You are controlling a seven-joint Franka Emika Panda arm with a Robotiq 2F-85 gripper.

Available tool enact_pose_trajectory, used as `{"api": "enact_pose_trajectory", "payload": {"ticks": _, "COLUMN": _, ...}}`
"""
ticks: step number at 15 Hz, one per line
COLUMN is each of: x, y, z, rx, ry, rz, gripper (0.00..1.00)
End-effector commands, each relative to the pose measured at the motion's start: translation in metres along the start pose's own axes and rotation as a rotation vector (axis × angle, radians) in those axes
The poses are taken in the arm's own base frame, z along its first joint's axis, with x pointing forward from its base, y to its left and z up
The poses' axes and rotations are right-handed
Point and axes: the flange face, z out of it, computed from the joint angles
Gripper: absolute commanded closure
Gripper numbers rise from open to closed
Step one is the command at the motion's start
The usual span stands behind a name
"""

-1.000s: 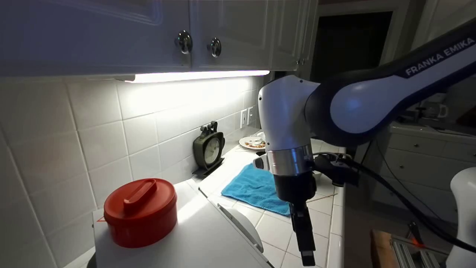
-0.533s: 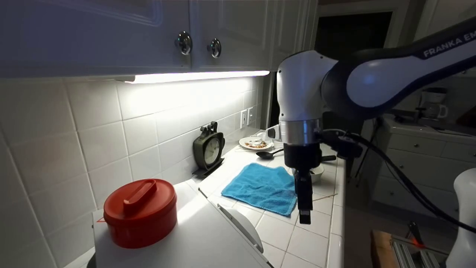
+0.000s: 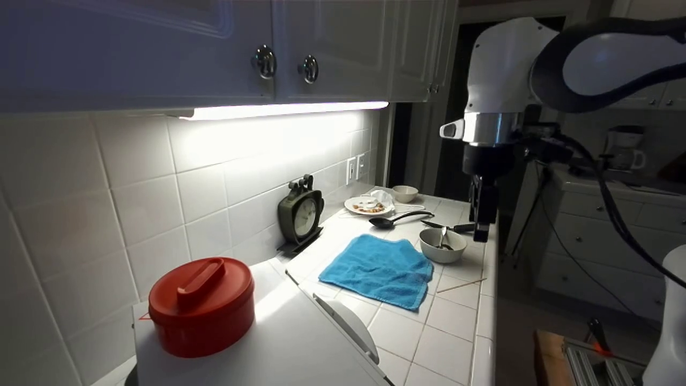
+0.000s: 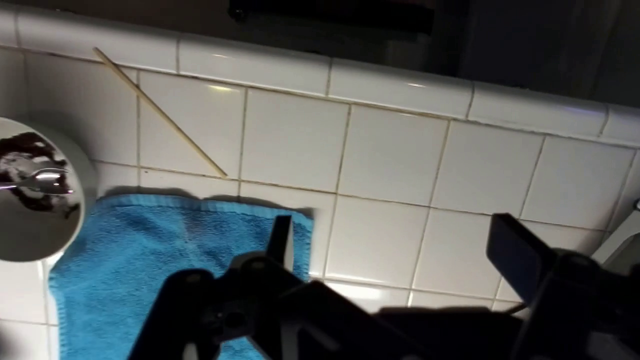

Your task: Open the left door of the upper cabinet on the right.

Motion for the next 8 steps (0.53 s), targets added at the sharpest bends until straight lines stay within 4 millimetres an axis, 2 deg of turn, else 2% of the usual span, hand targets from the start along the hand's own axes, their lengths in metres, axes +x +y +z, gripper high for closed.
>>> {"api": "enact_pose_trajectory", "payload": {"ticks": 1, "x": -0.034, "y": 0.053, "z": -0.034, "rx": -0.123, "ry": 0.002, "rz": -0.035, "gripper": 0.00}}
{"api": "enact_pose_trajectory", "payload": {"ticks": 4, "x": -0.049, "y": 0.101, "z": -0.068, "rx": -0.237, "ry": 0.029, "rz": -0.029, "gripper": 0.00}}
{"api": "enact_pose_trajectory", "payload": {"ticks": 8, "x": -0.061, "y": 0.152, "z": -0.110, "rx": -0.355, "ry": 0.130, "rz": -0.006, "gripper": 0.00}}
